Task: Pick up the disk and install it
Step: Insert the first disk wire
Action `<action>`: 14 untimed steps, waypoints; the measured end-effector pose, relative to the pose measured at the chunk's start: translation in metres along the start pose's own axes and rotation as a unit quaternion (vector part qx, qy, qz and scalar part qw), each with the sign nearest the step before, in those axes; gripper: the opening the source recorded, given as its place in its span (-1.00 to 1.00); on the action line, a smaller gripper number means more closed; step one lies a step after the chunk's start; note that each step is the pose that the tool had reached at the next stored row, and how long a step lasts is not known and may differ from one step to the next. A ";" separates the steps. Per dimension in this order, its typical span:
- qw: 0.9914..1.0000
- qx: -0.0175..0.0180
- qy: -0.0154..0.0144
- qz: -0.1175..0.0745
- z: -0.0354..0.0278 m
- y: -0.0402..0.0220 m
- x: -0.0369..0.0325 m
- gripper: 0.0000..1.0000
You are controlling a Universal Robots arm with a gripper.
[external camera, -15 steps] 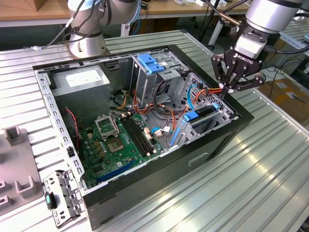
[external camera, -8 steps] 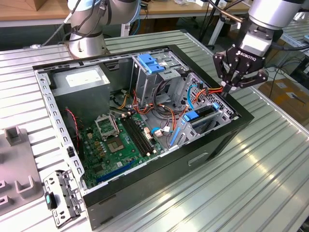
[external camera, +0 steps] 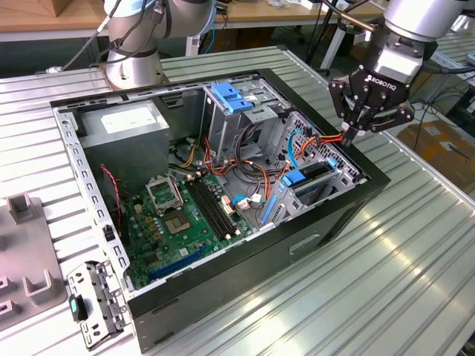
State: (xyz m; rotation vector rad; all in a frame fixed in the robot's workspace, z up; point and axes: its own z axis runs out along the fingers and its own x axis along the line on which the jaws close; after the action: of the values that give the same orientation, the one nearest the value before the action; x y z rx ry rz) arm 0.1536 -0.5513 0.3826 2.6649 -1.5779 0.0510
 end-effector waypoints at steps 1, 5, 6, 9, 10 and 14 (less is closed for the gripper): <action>1.000 0.000 0.000 -0.002 0.0000 -0.0030 0.0000 -0.79; 1.000 0.000 0.000 -0.006 0.0001 -0.0094 0.0001 -0.79; 1.000 0.000 0.000 -0.008 0.0001 -0.0094 0.0001 -0.79; 1.000 0.001 0.001 -0.024 -0.0008 -0.0095 0.0001 -0.79; 0.999 0.002 0.001 -0.032 -0.0014 -0.0094 0.0001 -0.79; 0.998 0.003 0.001 -0.058 -0.0020 -0.0099 0.0004 -0.79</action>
State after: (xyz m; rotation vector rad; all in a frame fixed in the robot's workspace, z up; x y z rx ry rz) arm 0.1623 -0.5468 0.3844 2.7535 -1.4214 0.0549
